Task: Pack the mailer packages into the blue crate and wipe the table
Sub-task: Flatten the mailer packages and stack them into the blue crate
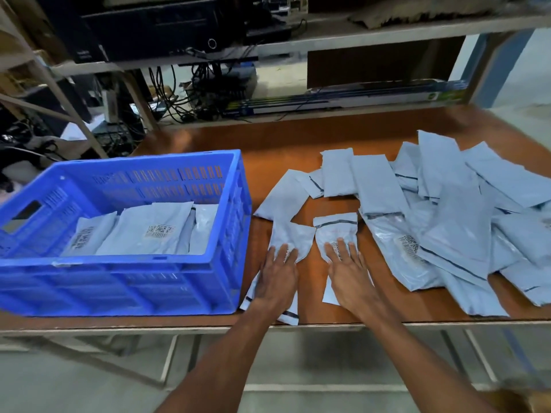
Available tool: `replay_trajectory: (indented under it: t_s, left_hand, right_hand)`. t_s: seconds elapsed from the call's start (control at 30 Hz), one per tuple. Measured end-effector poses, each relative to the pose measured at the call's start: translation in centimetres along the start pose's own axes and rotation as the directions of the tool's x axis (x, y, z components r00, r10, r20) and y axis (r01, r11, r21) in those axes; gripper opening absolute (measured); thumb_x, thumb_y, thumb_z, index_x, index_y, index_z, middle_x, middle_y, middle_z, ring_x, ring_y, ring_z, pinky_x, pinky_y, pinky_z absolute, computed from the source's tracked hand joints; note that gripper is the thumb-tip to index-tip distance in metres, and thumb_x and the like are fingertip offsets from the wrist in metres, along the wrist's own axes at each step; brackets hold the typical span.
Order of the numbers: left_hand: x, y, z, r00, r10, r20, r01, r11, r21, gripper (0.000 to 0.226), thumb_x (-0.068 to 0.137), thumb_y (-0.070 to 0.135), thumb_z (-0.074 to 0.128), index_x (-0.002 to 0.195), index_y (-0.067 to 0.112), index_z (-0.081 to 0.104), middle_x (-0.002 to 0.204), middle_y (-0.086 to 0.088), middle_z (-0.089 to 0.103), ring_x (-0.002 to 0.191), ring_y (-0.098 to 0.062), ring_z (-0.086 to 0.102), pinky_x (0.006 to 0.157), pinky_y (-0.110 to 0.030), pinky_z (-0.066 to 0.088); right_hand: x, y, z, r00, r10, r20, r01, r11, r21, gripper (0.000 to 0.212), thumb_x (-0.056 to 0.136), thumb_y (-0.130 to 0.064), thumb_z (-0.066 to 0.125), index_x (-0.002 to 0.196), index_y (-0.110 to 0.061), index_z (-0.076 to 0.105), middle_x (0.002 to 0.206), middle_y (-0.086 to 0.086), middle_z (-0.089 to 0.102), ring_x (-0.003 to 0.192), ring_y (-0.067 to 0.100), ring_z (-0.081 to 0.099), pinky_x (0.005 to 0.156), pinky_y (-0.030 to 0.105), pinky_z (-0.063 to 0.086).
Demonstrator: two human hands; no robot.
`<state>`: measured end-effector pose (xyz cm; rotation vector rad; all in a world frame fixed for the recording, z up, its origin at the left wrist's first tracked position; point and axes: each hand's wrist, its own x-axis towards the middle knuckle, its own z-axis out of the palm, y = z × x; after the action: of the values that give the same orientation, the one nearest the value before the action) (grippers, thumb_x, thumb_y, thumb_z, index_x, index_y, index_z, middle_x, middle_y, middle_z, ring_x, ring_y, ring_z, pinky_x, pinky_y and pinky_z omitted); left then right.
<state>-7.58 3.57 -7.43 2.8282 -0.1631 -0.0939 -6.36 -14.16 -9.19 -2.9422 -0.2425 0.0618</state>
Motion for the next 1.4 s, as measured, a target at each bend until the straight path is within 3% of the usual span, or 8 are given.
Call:
replay_trajectory:
  t_s: [0.17, 0.43, 0.53, 0.7, 0.93, 1.07, 1.17, 1.4]
  left_hand:
    - [0.8, 1.4, -6.5, 0.951, 0.183, -0.248, -0.146, 0.977, 0.158, 0.024, 0.071, 0.018, 0.074, 0.094, 0.015, 0.076, 0.105, -0.007, 0.070, 0.099, -0.028, 0.066, 0.082, -0.034, 0.055]
    - [2.0, -0.5, -27.9, 0.544, 0.358, -0.759, -0.326, 0.923, 0.202, 0.034, 0.095, 0.018, 0.047, 0.120, 0.003, 0.065, 0.121, -0.020, 0.065, 0.116, -0.035, 0.058, 0.099, -0.040, 0.045]
    - [0.8, -7.2, -33.0, 0.643, 0.346, -0.684, -0.253, 0.938, 0.237, 0.041, 0.100, 0.022, 0.032, 0.124, 0.004, 0.060, 0.120, -0.020, 0.062, 0.116, -0.035, 0.054, 0.100, -0.043, 0.039]
    - [-0.5, -20.5, -30.8, 0.767, 0.350, -0.538, -0.184, 0.923, 0.339, 0.022, 0.094, 0.001, 0.048, 0.103, -0.012, 0.064, 0.099, -0.030, 0.063, 0.085, -0.047, 0.061, 0.073, -0.055, 0.052]
    - [1.9, -24.8, -25.4, 0.996, 0.088, -0.031, -0.071, 0.928, 0.367, 0.036, 0.102, 0.017, 0.030, 0.126, 0.002, 0.053, 0.131, -0.020, 0.052, 0.122, -0.040, 0.047, 0.100, -0.051, 0.039]
    - [4.1, -25.2, -22.6, 0.913, -0.023, 0.408, -0.167, 0.891, 0.422, 0.048, 0.106, 0.031, 0.020, 0.153, 0.022, 0.026, 0.164, -0.012, 0.006, 0.147, -0.045, 0.007, 0.116, -0.062, 0.015]
    - [4.3, -26.6, -20.6, 0.784, -0.164, 0.598, -0.076, 0.932, 0.355, 0.068, 0.103, 0.055, 0.019, 0.157, 0.023, -0.010, 0.161, -0.008, -0.026, 0.150, -0.036, -0.010, 0.121, -0.053, 0.004]
    - [4.2, -25.8, -21.2, 0.790, -0.186, 0.584, -0.060, 0.925, 0.376, 0.079, 0.100, 0.062, 0.022, 0.156, 0.018, -0.012, 0.162, -0.013, -0.019, 0.151, -0.035, -0.001, 0.120, -0.046, 0.009]
  right_hand:
    - [-0.1, 0.2, -2.4, 0.975, -0.022, -0.220, 0.068, 0.977, 0.203, 0.048, 0.103, -0.015, 0.035, 0.151, -0.010, 0.031, 0.160, 0.012, 0.028, 0.150, 0.026, 0.019, 0.123, 0.035, 0.013]
    - [3.3, -13.5, -19.1, 0.737, -0.005, -0.675, 0.343, 0.864, 0.369, 0.045, 0.105, -0.020, 0.031, 0.148, -0.009, 0.040, 0.155, 0.012, 0.037, 0.146, 0.022, 0.028, 0.121, 0.037, 0.020]
    - [4.5, -20.3, -21.4, 0.661, -0.107, -0.742, 0.446, 0.852, 0.275, 0.044, 0.104, -0.017, 0.032, 0.143, -0.002, 0.045, 0.149, 0.016, 0.045, 0.142, 0.023, 0.033, 0.120, 0.037, 0.022]
    - [7.3, -29.2, -18.4, 0.796, -0.245, -0.554, 0.365, 0.924, 0.115, 0.065, 0.093, -0.034, 0.013, 0.141, -0.008, 0.048, 0.146, 0.012, 0.049, 0.137, 0.031, 0.043, 0.109, 0.049, 0.036]
    - [9.7, -32.8, -11.4, 0.916, -0.314, -0.249, 0.243, 0.929, -0.278, 0.039, 0.090, -0.017, 0.046, 0.128, -0.013, 0.048, 0.129, 0.003, 0.054, 0.123, 0.028, 0.047, 0.095, 0.047, 0.040]
    - [11.1, -32.9, -8.6, 0.981, -0.105, 0.166, 0.142, 0.962, -0.232, 0.054, 0.097, -0.033, 0.040, 0.147, -0.015, 0.029, 0.153, 0.002, 0.032, 0.142, 0.032, 0.027, 0.108, 0.050, 0.031]
    - [11.9, -32.2, -6.4, 0.746, 0.076, 0.661, 0.138, 0.954, -0.266, 0.078, 0.099, -0.050, 0.038, 0.155, -0.031, -0.012, 0.164, -0.001, -0.012, 0.151, 0.030, 0.004, 0.119, 0.050, 0.016]
    - [12.0, -31.6, -7.1, 0.721, 0.023, 0.693, 0.186, 0.956, -0.225, 0.073, 0.097, -0.053, 0.042, 0.157, -0.032, 0.006, 0.165, 0.002, 0.008, 0.149, 0.031, 0.020, 0.116, 0.049, 0.026]
